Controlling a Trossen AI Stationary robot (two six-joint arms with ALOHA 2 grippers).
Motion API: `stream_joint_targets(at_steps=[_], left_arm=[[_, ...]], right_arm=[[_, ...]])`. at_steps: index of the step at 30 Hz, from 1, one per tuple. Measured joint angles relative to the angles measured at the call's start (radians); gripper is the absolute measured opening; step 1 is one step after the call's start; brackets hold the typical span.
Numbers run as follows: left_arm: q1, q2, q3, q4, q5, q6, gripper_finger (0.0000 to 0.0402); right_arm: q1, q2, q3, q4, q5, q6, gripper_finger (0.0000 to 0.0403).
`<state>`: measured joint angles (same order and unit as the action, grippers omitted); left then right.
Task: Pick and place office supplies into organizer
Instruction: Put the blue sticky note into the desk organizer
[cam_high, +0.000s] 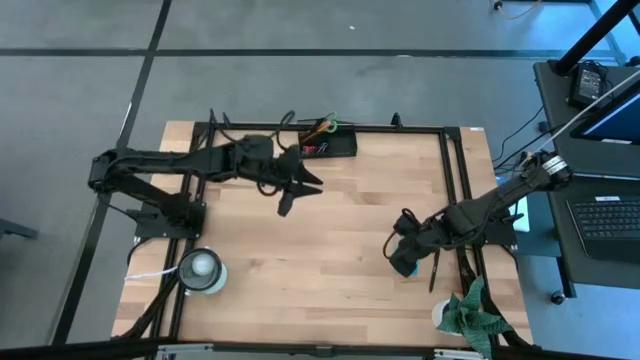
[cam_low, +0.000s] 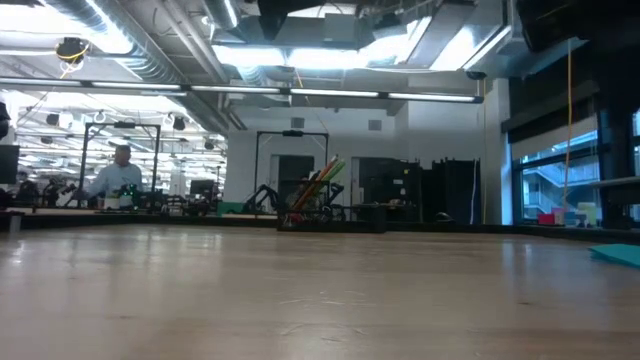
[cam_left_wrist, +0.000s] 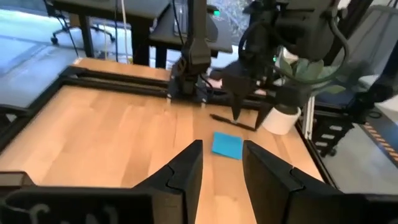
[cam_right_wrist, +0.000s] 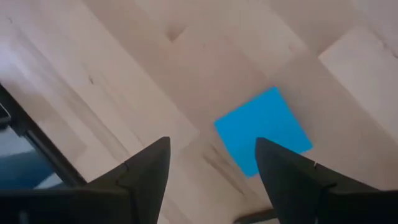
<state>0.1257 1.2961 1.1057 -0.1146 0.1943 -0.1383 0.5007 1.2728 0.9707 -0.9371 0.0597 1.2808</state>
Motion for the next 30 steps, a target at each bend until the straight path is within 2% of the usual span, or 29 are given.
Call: stream_joint_targets(at_steps=[7,15,23,30], left_arm=[[-0.084,0.001,0.000,-0.023,-0.075,-0.059,0.0106],[-0.152,0.001,0.000,-0.024,-0.173,-0.062,0.0106],[-0.178,0.001,0.000,-0.024,-0.181,-0.087,0.0106],[-0.179,0.001,0.000,-0.025,-0.181,-0.087,0.0106]], right_arm=[[0.060,0.098,0.000,-0.033,0.036,-0.002,0.0235],[0.062,0.266,-0.001,-0.036,0.026,0.026,0.0207],[0.061,0.296,-0.058,0.017,0.013,0.073,0.0152],[0.057,0.295,-0.165,0.171,-0.045,0.075,0.0085]])
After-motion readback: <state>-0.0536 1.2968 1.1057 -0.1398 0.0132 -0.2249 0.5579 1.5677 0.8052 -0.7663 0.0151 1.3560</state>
